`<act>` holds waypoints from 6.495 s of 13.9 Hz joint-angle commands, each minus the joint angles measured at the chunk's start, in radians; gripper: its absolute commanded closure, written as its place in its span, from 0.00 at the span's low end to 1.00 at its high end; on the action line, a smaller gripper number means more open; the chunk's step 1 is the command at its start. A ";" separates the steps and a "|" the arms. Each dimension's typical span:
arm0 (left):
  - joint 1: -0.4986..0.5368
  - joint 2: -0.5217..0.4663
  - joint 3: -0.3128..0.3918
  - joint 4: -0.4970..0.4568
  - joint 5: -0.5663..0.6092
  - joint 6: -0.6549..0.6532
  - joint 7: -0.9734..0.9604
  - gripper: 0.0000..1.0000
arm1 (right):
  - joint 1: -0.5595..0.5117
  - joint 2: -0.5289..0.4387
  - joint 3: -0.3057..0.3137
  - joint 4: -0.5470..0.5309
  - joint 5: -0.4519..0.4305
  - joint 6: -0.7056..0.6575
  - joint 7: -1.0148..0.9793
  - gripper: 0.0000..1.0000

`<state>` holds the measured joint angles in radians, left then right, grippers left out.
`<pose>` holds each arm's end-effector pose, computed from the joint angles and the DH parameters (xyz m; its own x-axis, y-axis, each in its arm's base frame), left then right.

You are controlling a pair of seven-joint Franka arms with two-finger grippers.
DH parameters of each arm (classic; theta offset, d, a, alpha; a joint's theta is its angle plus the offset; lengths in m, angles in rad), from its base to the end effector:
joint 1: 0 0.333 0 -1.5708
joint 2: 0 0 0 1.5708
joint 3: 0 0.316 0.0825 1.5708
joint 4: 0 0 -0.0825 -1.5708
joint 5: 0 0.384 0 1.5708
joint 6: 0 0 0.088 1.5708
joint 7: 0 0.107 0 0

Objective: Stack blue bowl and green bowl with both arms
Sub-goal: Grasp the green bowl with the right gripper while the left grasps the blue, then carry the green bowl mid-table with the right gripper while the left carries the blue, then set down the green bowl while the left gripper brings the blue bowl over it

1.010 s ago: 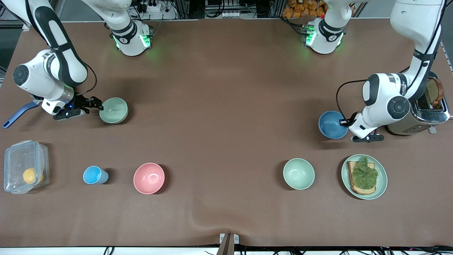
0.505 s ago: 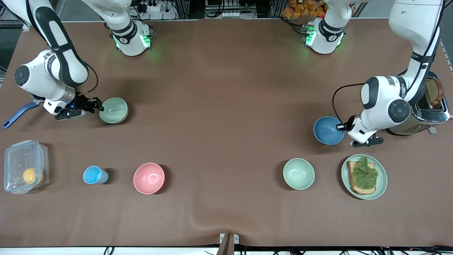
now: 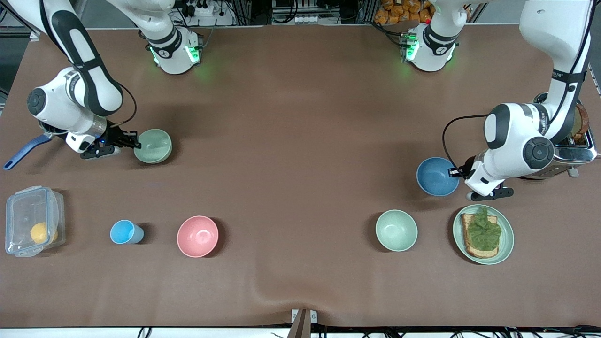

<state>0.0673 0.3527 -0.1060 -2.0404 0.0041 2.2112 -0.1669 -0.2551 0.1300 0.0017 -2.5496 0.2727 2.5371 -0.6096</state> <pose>0.5753 -0.0212 0.2558 0.9752 0.1258 -0.1820 0.1286 -0.9917 0.0036 0.4245 -0.1131 0.2101 0.9904 0.1254 -0.0587 0.1124 -0.9758 -0.1877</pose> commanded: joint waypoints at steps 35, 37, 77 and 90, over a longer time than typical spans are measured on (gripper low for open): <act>0.000 -0.052 -0.170 0.307 -0.069 -0.306 -0.059 1.00 | 1.119 0.295 0.015 0.477 0.146 0.229 2.038 1.00; -0.003 -0.051 -0.190 0.325 -0.069 -0.314 -0.083 1.00 | 1.136 0.333 0.012 0.511 0.143 0.230 2.068 1.00; -0.159 0.014 -0.328 0.355 -0.104 -0.288 -0.525 1.00 | 1.025 0.470 -0.062 0.654 0.543 0.029 2.343 0.00; -0.288 0.002 -0.342 0.123 -0.104 -0.016 -0.704 1.00 | 1.022 0.468 -0.063 0.647 0.573 0.017 2.294 0.00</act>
<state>-0.1973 0.3757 -0.4477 -1.8576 -0.0773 2.1376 -0.8467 0.7714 0.5942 -0.0667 -1.9061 0.8175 2.5534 1.7093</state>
